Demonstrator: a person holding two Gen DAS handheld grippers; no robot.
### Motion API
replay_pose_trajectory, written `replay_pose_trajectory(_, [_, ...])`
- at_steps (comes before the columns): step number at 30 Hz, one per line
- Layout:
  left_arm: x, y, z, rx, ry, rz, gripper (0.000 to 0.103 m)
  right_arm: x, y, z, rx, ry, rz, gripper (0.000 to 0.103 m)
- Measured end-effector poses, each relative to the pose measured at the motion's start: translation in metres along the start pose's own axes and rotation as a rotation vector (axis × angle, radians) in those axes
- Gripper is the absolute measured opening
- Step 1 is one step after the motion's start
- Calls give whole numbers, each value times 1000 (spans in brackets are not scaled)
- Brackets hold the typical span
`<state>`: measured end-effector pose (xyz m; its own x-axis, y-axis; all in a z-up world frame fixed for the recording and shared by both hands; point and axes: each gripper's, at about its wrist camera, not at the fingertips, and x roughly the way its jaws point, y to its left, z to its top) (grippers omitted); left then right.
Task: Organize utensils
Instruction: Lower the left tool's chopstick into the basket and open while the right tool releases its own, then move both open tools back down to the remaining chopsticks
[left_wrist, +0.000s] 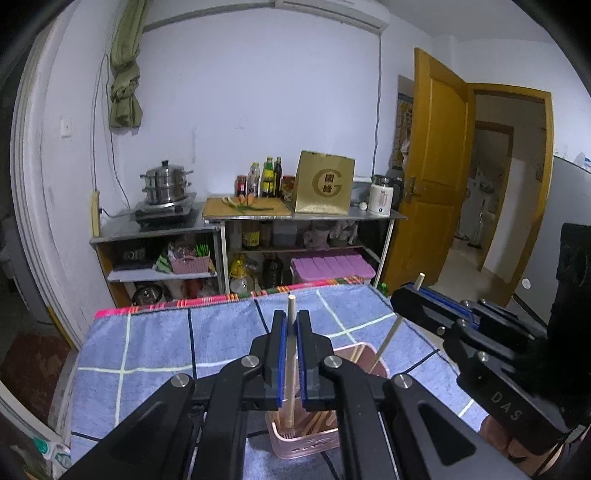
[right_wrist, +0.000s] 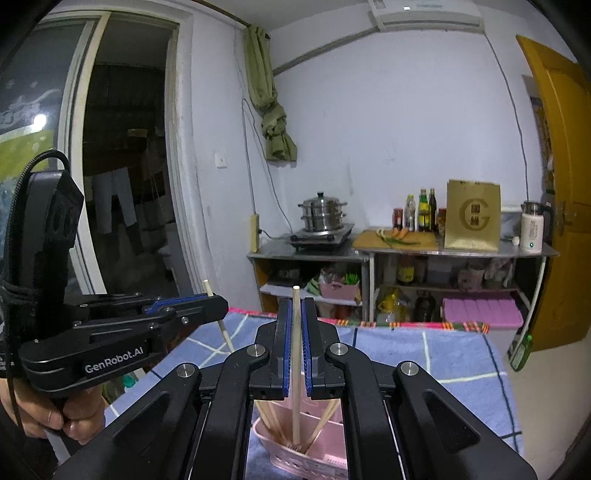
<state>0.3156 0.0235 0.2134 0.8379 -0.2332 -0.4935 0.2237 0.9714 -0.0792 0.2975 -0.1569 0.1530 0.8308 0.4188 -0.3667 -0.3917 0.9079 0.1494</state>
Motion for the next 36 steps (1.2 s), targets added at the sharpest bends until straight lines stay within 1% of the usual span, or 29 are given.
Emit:
replay_pose_trajectory(4, [17, 8, -15, -12, 30, -2, 5, 18, -9, -18, 18, 50, -2, 5])
replay_pose_trajectory(10, [38, 14, -39, -22, 83, -6, 5, 32, -17, -36, 31, 109, -4, 5])
replay_pose_trajectory(13, [38, 11, -44, -13, 72, 1, 5, 36, -19, -43, 40, 145, 5, 5])
replay_pose_trajectory(16, [37, 11, -45, -25, 80, -11, 5, 35, -19, -45, 37, 172, -7, 5])
replay_pose_trajectory(17, [36, 10, -45, -21, 83, -3, 5, 33, -19, -45, 37, 171, -7, 6])
replay_pose_trajectory(18, [35, 10, -45, -18, 86, 0, 5, 29, -19, -44, 35, 166, -5, 10])
replay_pose_trajectory(20, [31, 8, -46, -18, 86, 0, 5, 24, -17, -42, 34, 156, -5, 14])
replay_pose_trajectory(24, [21, 6, -49, -18, 79, 6, 7, 7, -16, -39, 32, 134, -5, 15])
replay_pose_trajectory(29, [-8, 2, -63, -19, 48, 1, 9, -22, -17, -43, 36, 114, -5, 19])
replay_pose_trajectory(32, [-26, 0, -76, -20, 38, -3, 11, -41, -17, -53, 45, 115, 1, 21])
replay_pose_trajectory(36, [-43, -7, -99, -10, 39, -6, 12, -63, -14, -75, 51, 153, -14, 21])
